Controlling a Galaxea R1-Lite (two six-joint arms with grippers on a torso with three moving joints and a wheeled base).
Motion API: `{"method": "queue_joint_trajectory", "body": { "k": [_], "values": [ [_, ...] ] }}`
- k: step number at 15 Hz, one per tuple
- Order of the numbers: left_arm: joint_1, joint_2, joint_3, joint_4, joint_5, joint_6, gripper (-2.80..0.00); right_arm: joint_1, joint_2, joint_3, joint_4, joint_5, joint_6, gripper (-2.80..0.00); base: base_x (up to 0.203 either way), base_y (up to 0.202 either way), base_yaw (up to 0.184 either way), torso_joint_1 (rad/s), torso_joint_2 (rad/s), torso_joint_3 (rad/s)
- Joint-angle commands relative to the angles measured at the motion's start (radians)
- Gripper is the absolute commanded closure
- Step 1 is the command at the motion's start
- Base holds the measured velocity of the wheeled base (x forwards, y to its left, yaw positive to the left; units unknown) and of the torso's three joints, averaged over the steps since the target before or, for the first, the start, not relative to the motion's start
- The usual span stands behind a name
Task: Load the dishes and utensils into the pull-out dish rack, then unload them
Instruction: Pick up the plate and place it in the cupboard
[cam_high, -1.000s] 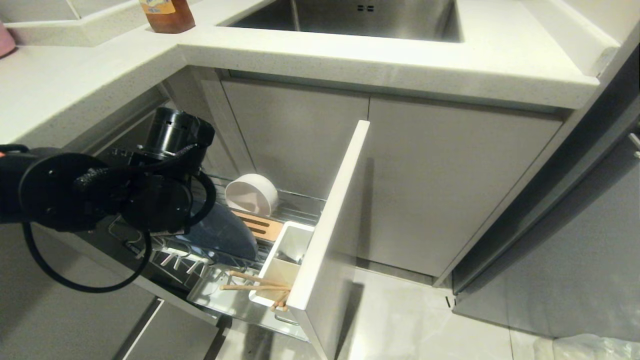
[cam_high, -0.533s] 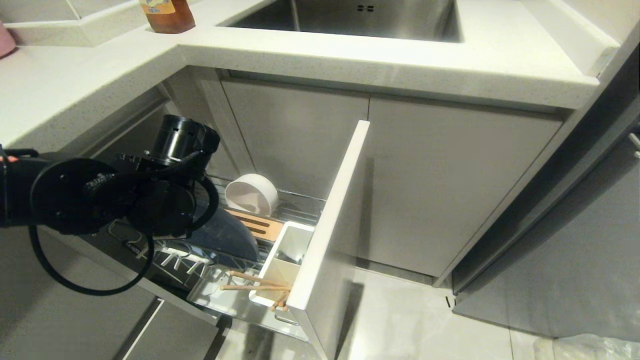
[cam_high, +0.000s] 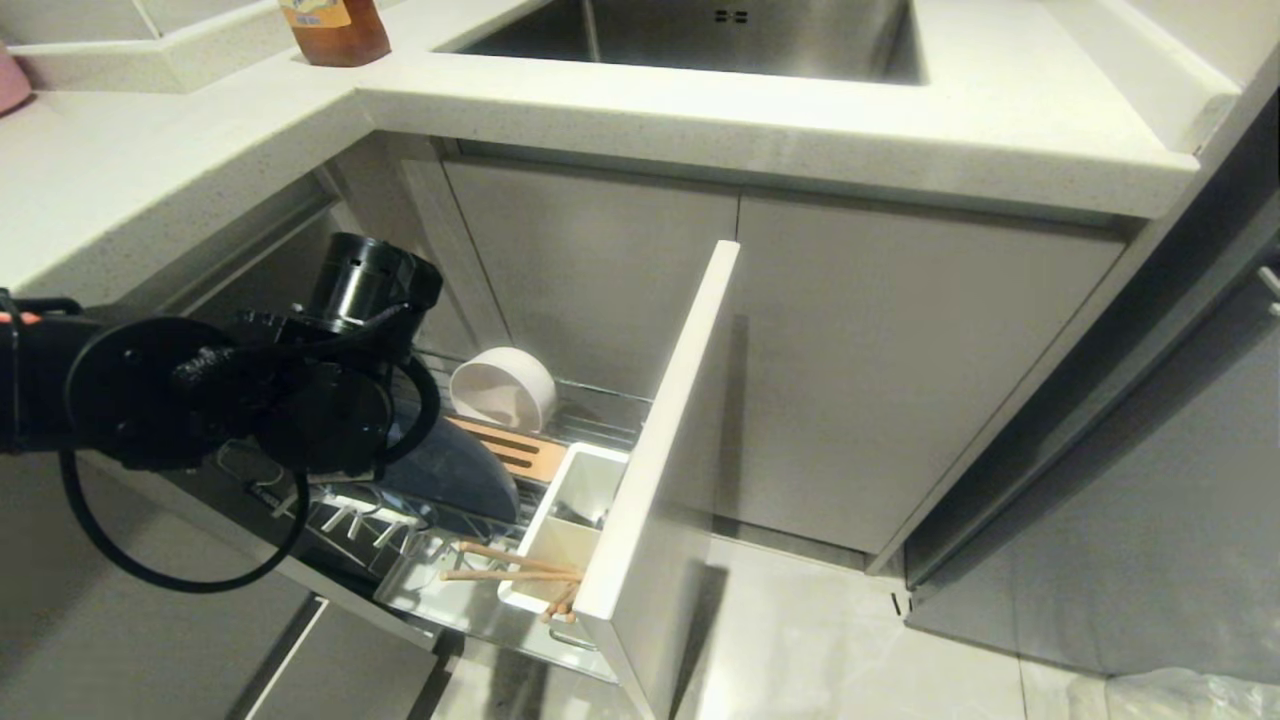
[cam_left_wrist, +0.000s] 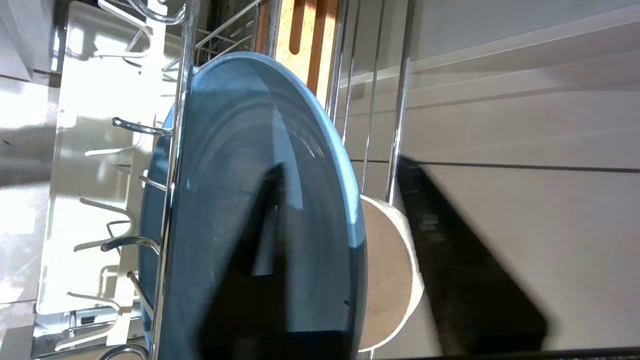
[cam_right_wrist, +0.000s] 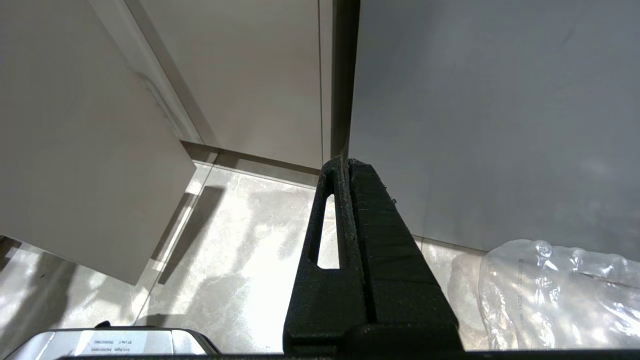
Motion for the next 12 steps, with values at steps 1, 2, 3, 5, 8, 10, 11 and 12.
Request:
{"method": "queue_joint_trajectory", "body": {
  "k": [1,2,3,5,8,10,11,12],
  "values": [
    [-0.001,-0.004,-0.002,0.0,0.007,-0.009,-2.8,0.0,0.001,0.0,0.0,0.0,0.0,0.0,0.0,0.0,0.0,0.0,0.0,0.0],
    [-0.001,-0.005,-0.002,0.001,0.007,-0.009,-2.8,0.0,0.001,0.0,0.0,0.0,0.0,0.0,0.0,0.0,0.0,0.0,0.0,0.0],
    [-0.001,-0.009,-0.002,0.002,0.007,-0.009,-2.8,0.0,0.001,0.0,0.0,0.0,0.0,0.0,0.0,0.0,0.0,0.0,0.0,0.0],
    [-0.005,-0.023,-0.003,0.012,0.007,-0.008,-2.8,0.0,0.001,0.0,0.0,0.0,0.0,0.0,0.0,0.0,0.0,0.0,0.0,0.0],
    [-0.032,-0.07,-0.011,0.092,0.009,-0.008,-2.8,0.0,0.001,0.0,0.0,0.0,0.0,0.0,0.0,0.0,0.0,0.0,0.0,0.0],
    [-0.054,-0.107,-0.021,0.167,0.009,-0.006,-2.8,0.0,0.001,0.0,0.0,0.0,0.0,0.0,0.0,0.0,0.0,0.0,0.0,0.0],
    [-0.064,-0.129,-0.029,0.195,0.009,-0.007,-2.8,0.0,0.001,0.0,0.0,0.0,0.0,0.0,0.0,0.0,0.0,0.0,0.0,0.0],
    [-0.076,-0.151,-0.035,0.218,0.009,-0.006,-2.8,0.0,0.001,0.0,0.0,0.0,0.0,0.0,0.0,0.0,0.0,0.0,0.0,0.0]
  ]
}}
